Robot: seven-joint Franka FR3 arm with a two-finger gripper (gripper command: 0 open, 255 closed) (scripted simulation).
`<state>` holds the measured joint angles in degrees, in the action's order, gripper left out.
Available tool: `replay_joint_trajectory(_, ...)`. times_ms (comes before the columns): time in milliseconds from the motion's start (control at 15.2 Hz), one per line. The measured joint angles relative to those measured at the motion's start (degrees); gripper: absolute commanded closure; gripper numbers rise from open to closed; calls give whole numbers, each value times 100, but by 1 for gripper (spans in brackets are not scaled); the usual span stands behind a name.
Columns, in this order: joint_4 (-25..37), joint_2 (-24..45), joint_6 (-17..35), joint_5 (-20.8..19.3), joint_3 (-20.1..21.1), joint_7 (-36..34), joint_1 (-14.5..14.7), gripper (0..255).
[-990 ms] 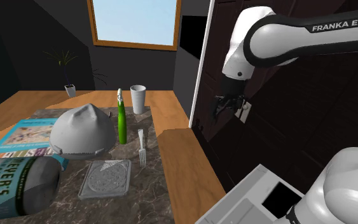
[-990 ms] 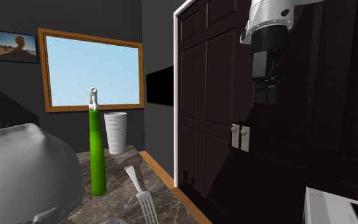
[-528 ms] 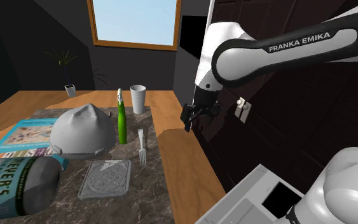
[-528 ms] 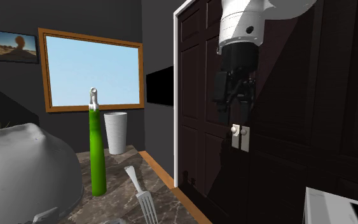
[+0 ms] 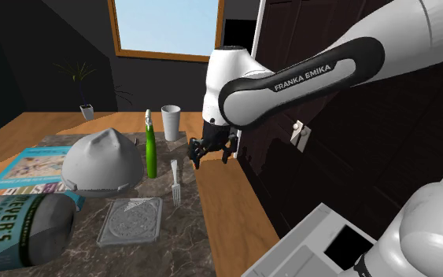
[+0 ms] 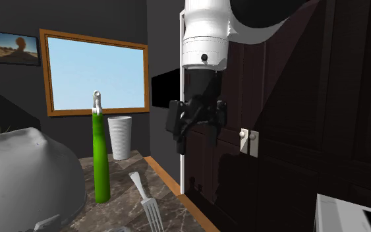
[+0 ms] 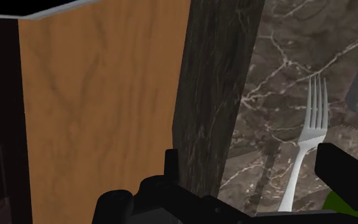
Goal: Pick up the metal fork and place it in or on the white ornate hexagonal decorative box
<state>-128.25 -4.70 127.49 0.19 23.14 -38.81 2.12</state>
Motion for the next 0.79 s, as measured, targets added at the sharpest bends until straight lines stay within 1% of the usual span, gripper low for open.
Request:
replay_joint_trajectory(132,340,450,101,-348,109,-484,36,0)
replay_joint_trajectory(264,716,968,208,-746,134,-925,85,0)
replay_joint_trajectory(528,1603,1948,205,-1495,55,-1776,369,0)
replay_joint_trajectory(660,2022,2339,142,-1757,-31,-2061,517,0)
replay_joint_trajectory(792,2193,2567,180,-1897,-89,-2199,597,0)
